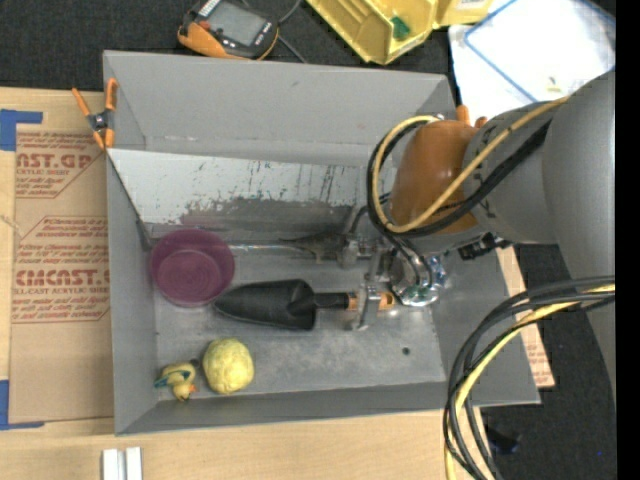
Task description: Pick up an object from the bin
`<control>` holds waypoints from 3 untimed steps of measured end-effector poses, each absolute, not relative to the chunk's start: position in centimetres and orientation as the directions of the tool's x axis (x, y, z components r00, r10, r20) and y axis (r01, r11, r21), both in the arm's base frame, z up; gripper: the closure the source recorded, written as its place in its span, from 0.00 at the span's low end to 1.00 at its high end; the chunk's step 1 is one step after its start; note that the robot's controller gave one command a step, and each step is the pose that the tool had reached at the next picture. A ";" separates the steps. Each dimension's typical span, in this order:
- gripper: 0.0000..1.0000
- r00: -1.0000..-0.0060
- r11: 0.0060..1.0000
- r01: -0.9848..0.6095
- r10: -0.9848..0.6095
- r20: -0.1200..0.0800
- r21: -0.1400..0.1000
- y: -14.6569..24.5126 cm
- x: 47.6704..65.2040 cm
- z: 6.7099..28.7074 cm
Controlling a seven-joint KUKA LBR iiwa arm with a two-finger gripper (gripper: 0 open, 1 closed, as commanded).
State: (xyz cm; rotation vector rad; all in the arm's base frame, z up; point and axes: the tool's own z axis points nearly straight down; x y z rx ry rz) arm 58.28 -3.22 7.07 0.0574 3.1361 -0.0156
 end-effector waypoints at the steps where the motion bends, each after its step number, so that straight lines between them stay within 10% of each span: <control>1: 1.00 -0.992 0.992 0.127 0.127 -0.009 0.000 -3.5 58.2 7.0; 2: 1.00 -0.992 0.992 0.127 0.127 -0.009 0.000 -3.5 58.2 7.1; 3: 1.00 -0.992 0.992 0.127 0.127 -0.003 0.001 -3.5 58.0 12.6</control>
Offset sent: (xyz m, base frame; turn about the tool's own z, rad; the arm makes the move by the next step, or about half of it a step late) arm 0.0000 0.0000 0.0000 0.0000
